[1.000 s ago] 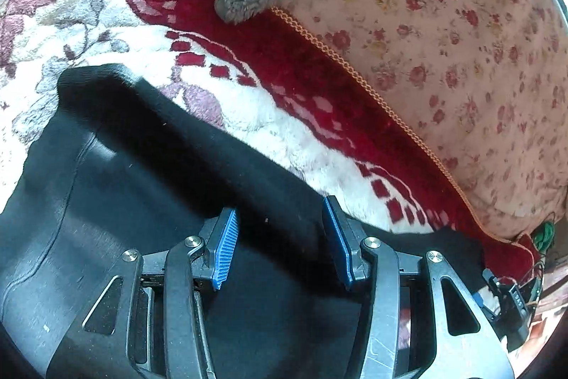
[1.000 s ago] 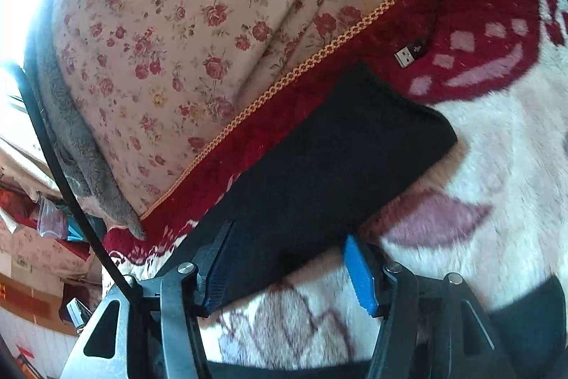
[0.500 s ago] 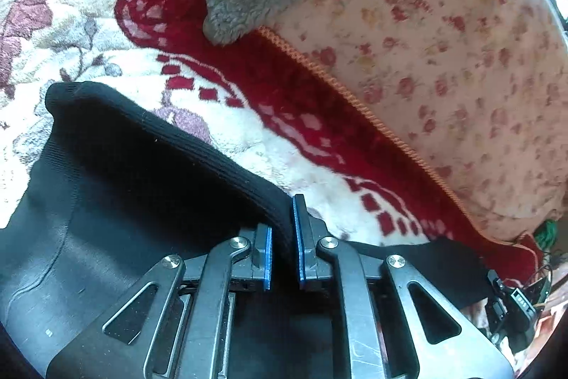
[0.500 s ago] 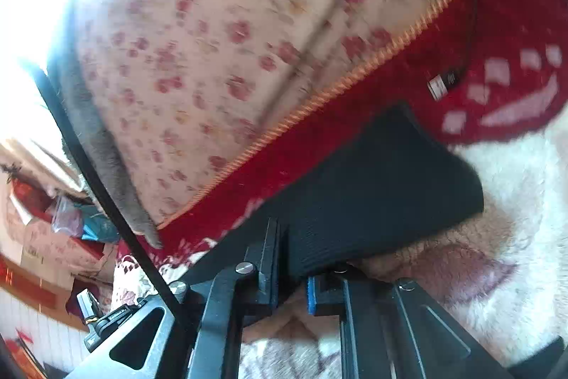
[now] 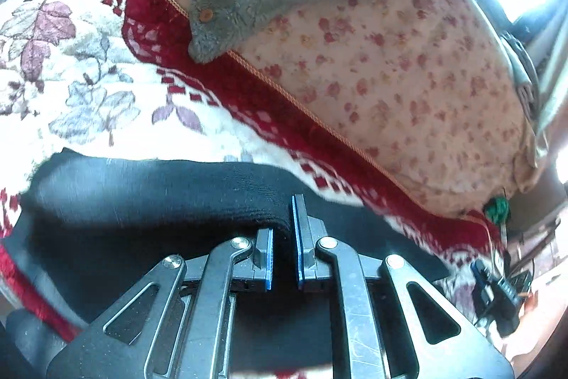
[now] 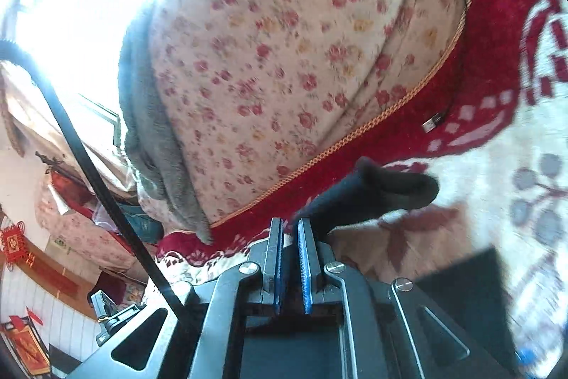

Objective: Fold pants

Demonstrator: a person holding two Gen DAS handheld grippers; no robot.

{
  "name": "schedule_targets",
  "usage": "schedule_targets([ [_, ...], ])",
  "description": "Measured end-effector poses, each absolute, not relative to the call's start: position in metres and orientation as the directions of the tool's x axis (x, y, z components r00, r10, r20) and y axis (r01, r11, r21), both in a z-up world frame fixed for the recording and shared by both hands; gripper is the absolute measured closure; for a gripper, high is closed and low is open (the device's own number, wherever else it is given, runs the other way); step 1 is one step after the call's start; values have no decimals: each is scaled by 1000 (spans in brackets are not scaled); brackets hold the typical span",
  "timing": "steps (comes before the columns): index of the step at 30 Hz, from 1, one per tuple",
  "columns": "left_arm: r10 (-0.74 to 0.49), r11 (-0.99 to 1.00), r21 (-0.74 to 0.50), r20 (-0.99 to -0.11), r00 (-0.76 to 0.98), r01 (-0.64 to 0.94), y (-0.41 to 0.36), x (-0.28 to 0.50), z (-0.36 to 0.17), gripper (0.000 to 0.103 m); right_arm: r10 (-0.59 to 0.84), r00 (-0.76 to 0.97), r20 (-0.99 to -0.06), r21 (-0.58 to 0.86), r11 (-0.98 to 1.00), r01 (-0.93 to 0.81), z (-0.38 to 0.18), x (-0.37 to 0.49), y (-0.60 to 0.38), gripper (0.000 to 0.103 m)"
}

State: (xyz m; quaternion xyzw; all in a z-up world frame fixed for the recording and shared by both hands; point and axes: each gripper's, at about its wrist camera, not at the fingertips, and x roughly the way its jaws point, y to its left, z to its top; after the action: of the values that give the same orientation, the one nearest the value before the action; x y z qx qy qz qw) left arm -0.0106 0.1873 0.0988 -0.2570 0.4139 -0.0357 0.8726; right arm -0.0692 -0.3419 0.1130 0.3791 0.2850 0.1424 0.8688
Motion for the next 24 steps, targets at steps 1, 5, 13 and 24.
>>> schedule_targets([
  [1, -272, 871, -469, -706, 654, -144, 185, -17, 98, 95, 457, 803, -383, 739, 673, -30, 114, -76, -345, 95],
  [5, -250, 882, -445, -717, 650, -152, 183, -34, 89, 95, 440, 782, -441, 733, 680, 31, 97, -102, -355, 95],
  [13, -235, 881, -442, -719, 654, -169, 184, -33, 92, 95, 552, 681, -480, 816, 567, 115, 53, -81, -337, 63],
  [24, -222, 891, -424, -721, 656, -164, 184, -30, 96, 95, 515, 723, -461, 830, 539, 145, 29, -35, -340, 97],
])
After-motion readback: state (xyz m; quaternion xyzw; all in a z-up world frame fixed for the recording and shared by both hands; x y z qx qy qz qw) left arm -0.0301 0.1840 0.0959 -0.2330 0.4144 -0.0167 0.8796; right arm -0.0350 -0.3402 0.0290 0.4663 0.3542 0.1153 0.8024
